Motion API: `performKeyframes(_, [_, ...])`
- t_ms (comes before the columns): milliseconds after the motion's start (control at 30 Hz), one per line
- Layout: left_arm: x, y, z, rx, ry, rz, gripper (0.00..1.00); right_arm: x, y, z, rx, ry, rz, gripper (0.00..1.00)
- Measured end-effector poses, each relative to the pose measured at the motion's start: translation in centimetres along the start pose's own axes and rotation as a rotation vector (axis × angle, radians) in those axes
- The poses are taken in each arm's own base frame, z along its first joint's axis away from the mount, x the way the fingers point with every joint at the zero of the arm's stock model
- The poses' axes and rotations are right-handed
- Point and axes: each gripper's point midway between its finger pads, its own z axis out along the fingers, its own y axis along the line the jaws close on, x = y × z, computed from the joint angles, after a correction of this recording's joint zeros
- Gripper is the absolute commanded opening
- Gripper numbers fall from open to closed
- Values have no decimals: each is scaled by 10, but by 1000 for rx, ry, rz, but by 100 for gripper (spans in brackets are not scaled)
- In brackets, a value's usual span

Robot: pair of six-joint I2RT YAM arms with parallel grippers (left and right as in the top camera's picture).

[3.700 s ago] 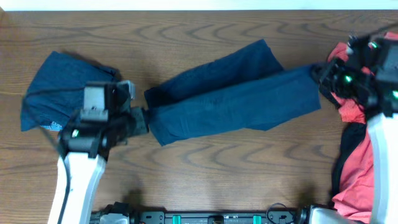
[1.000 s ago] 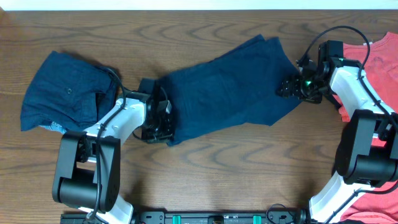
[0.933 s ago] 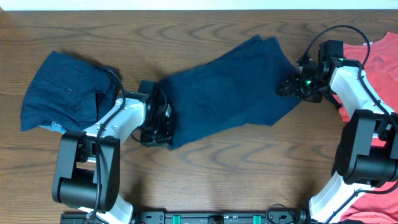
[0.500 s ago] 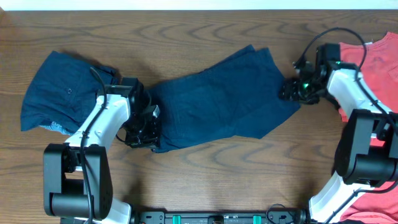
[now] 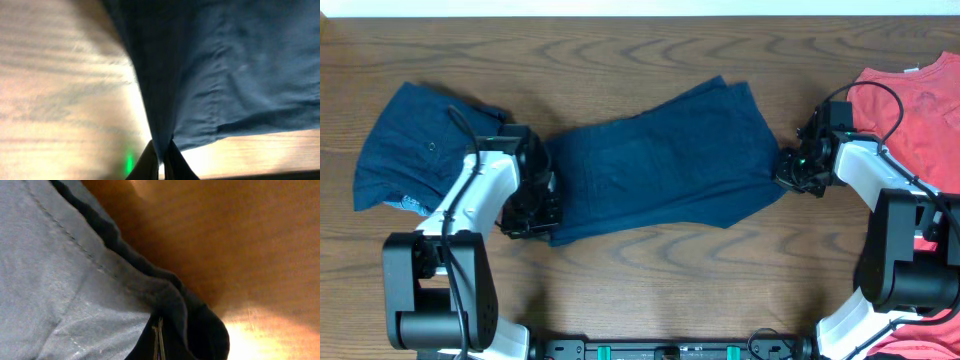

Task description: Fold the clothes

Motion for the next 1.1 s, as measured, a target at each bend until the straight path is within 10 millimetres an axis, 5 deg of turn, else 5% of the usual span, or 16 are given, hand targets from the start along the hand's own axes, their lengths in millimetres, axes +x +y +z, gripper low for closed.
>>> performKeyframes(300, [13, 17, -3, -35, 55, -74, 24, 5, 7, -17, -84, -3, -83, 63])
performKeyframes(367, [9, 11, -5, -3, 42, -72, 24, -6, 16, -33, -111, -80, -138, 80])
performKeyframes(433, [-2, 0, -8, 61, -4, -56, 24, -26, 28, -58, -144, -206, -213, 86])
performKeyframes(567, [-37, -26, -16, 199, -145, -1, 24, -57, 47, -95, -185, -399, -312, 87])
performKeyframes(667, [-64, -41, -23, 251, -261, 56, 24, -65, 50, -97, -189, -432, -333, 87])
performKeyframes(767, [-78, -52, -26, 262, -329, 103, 23, -70, 46, -76, -183, -410, -336, 86])
performKeyframes(967, [-57, -49, 0, 205, -250, 109, 22, -55, 24, -11, -148, -241, -291, 83])
performKeyframes(1100, [-47, -31, 22, 123, -196, 44, 19, -55, 25, -7, -163, -229, -299, 72])
